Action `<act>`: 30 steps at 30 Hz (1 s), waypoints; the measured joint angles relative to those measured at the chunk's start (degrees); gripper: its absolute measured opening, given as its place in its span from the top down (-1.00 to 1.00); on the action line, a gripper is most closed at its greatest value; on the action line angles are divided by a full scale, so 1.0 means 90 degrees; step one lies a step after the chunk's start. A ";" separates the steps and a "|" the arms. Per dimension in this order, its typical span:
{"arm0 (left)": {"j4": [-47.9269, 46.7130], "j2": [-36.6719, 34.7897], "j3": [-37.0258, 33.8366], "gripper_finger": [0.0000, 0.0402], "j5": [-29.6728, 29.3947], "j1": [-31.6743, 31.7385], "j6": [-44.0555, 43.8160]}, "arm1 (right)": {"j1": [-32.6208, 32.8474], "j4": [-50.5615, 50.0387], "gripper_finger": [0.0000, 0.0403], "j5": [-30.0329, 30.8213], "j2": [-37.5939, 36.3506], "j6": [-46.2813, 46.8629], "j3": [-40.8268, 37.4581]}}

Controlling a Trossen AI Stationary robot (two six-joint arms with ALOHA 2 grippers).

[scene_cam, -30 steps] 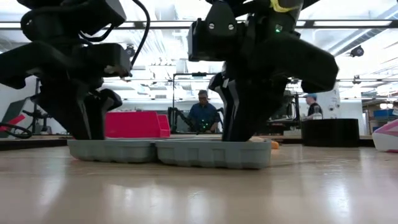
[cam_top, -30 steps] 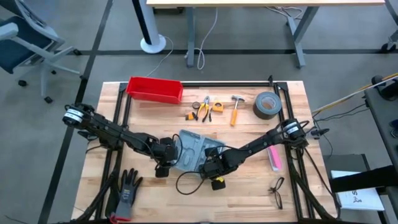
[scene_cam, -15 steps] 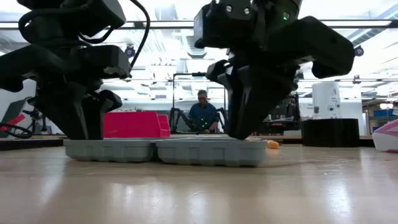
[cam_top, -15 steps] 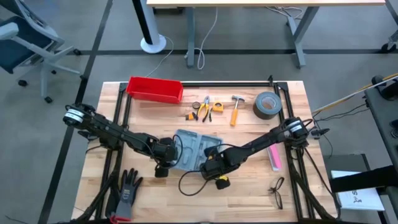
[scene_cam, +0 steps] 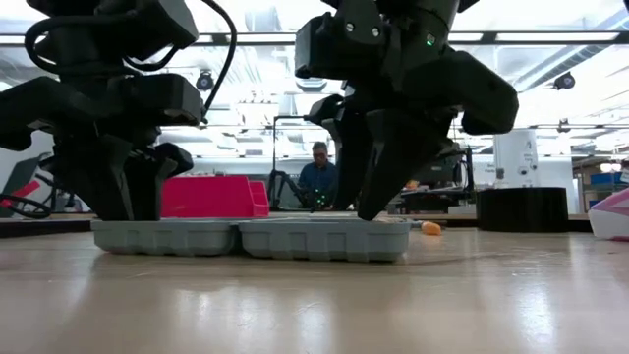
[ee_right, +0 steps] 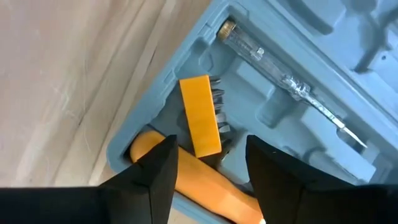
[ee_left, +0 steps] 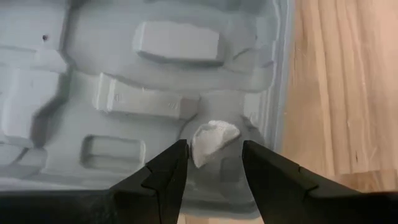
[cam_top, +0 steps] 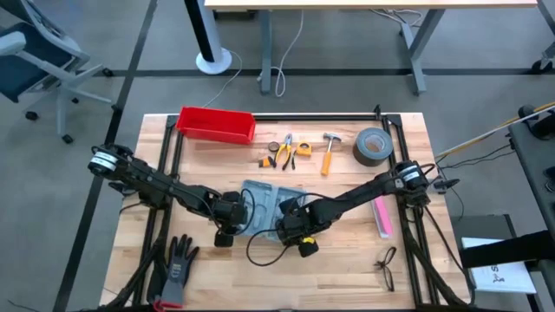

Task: Prefit tool cases
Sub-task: Put the set of interchangeable screwdriver bits into the gray toolbox

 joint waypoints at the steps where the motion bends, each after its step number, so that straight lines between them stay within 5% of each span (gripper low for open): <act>1: 0.0093 0.0001 -0.0002 0.19 -0.0007 0.0000 0.0008 | 0.0000 -0.0009 0.18 -0.0001 -0.0014 0.0071 0.0000; 14: 0.0866 0.0000 0.0000 0.19 0.0013 0.0007 0.0104 | 0.0015 -0.0115 0.28 -0.0053 -0.0177 0.0012 0.0005; 30: -0.0364 -0.1032 0.0007 0.19 0.0522 -0.0095 -0.1834 | -0.0127 -0.0034 0.37 -0.0424 0.0067 -0.1155 0.0177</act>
